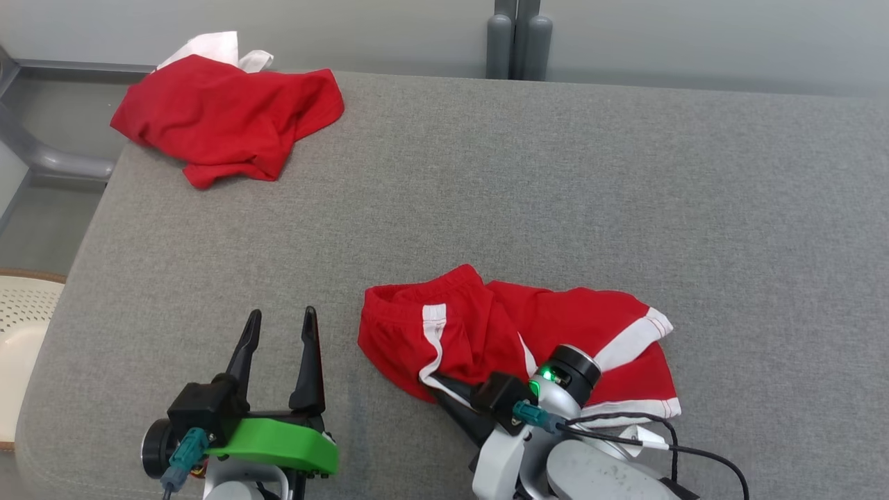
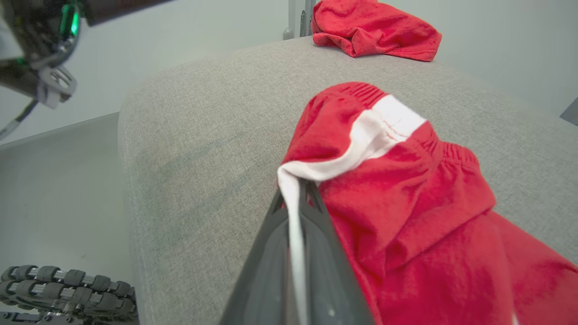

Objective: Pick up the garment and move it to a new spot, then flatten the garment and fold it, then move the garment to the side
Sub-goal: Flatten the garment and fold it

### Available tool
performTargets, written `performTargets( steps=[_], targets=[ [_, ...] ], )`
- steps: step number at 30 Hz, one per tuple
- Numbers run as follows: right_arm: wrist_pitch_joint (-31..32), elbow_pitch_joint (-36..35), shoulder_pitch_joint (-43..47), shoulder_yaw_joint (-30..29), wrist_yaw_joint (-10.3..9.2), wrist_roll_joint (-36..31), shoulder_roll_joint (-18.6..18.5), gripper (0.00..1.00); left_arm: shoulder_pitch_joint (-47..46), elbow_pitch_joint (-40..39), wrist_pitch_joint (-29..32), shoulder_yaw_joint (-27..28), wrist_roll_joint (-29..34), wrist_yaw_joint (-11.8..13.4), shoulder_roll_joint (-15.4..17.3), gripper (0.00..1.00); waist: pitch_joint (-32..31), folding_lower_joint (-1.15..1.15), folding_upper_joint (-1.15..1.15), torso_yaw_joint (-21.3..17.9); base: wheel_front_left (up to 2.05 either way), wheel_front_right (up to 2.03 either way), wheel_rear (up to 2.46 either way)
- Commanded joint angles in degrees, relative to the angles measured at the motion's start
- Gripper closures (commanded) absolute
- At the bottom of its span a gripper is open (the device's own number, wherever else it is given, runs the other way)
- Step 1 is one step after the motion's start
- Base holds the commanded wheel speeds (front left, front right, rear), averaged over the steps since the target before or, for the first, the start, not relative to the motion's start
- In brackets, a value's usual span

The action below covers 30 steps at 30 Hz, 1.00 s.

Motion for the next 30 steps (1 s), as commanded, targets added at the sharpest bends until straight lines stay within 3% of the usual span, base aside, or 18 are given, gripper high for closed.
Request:
performTargets(
  steps=[1,2,3,15,30],
  targets=[
    [-0.18,-0.24,-0.76,-0.16,-0.02,0.24,0.0,0.55,-0.68,-0.07,-0.03,0.29,-0.26,0.18,0.11,0.0,0.06,0.0,0.0,-0.14,0.0,0.0,0.0],
    [-0.18,-0.72,-0.73,-0.13,-0.02,0.4,0.02,0.04,-0.67,-0.08,-0.03,0.4,-0.25,0.2,0.11,0.0,0.1,0.0,0.0,-0.27,0.0,0.0,0.0],
    [-0.18,-1.32,-0.72,-0.29,-0.02,0.42,0.02,0.0,-0.66,-0.09,-0.03,0.5,-0.23,0.2,0.11,0.0,0.11,0.0,0.0,-0.41,0.0,0.0,0.0],
    [-0.18,-11.55,4.84,-4.93,-0.02,-1.71,-1.46,0.0,-0.91,-0.27,-0.03,0.71,0.47,-0.13,0.11,0.0,-0.45,0.0,0.0,-3.55,0.0,0.0,0.0],
    [-0.18,-19.44,14.64,-24.63,-0.02,-5.48,-2.53,0.0,-1.17,-0.55,-0.03,0.93,1.29,-0.58,0.11,0.0,-1.03,0.0,0.0,-6.48,0.0,0.0,0.0]
  ],
)
